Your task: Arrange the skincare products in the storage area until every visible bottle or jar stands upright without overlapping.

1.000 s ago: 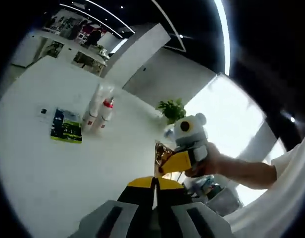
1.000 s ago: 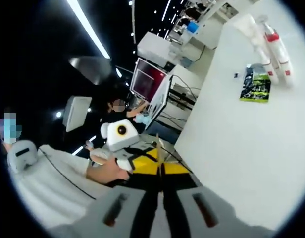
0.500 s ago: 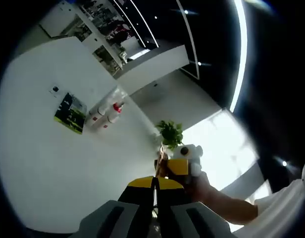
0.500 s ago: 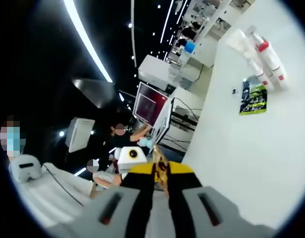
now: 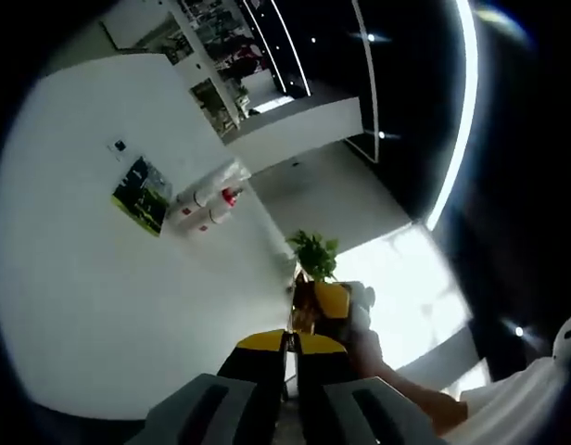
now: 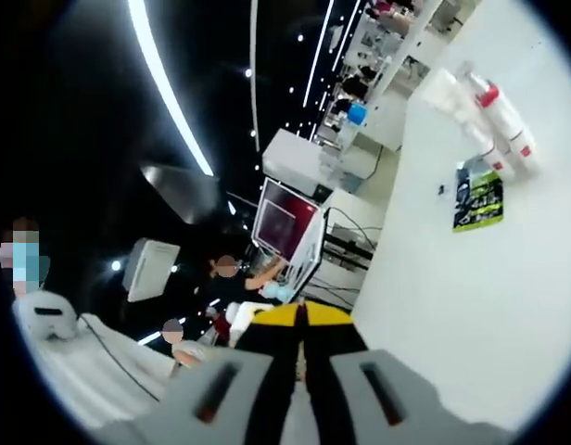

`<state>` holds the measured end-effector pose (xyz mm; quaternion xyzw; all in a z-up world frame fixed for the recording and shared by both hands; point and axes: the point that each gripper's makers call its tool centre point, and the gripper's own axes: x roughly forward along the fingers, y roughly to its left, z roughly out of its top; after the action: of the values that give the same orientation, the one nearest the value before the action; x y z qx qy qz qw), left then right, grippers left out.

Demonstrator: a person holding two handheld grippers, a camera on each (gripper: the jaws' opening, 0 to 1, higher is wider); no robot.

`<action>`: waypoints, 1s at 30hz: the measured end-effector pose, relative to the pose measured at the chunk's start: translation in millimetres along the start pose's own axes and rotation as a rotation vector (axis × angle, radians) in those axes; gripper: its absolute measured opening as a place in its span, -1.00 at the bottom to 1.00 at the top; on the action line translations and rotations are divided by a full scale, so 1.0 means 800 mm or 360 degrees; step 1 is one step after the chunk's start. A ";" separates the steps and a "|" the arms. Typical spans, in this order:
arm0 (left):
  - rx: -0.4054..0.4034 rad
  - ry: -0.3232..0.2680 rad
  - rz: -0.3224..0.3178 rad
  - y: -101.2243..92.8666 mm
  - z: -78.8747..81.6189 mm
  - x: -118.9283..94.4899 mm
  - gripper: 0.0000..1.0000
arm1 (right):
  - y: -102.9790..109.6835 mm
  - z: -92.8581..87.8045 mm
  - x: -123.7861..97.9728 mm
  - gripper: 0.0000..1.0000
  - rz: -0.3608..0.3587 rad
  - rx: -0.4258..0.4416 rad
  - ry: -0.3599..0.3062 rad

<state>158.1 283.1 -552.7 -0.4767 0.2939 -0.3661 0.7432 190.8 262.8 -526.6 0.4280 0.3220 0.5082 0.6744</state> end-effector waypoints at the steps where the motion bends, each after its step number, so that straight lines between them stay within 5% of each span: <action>1: 0.0004 0.0008 0.0003 0.000 -0.001 0.000 -0.91 | 0.000 0.000 0.001 -0.96 0.0001 0.0002 0.0000; 7: -0.0045 -0.0051 -0.0002 0.003 0.012 -0.013 -0.98 | -0.001 0.001 0.017 -0.92 -0.0010 0.0035 -0.0030; 10: -0.0139 -0.0146 -0.0025 0.004 0.025 -0.016 -0.99 | -0.005 -0.009 0.027 -0.67 -0.0034 0.0039 -0.0017; 18: -0.0203 -0.0147 -0.0019 0.011 0.027 -0.020 -0.99 | -0.007 -0.024 0.036 -0.95 -0.0039 0.0041 0.0006; 25: -0.0236 -0.0135 -0.0002 0.020 0.029 -0.023 -0.99 | -0.016 -0.025 0.040 -0.94 -0.0103 0.0061 -0.0013; 30: -0.0264 -0.0164 0.0015 0.031 0.042 -0.027 -0.99 | -0.032 -0.017 0.036 -0.61 -0.0191 0.0077 -0.0119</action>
<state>179.1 324.3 -561.5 -0.5535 0.2868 -0.3120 0.7170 197.1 291.1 -555.4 0.4429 0.3338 0.4425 0.7047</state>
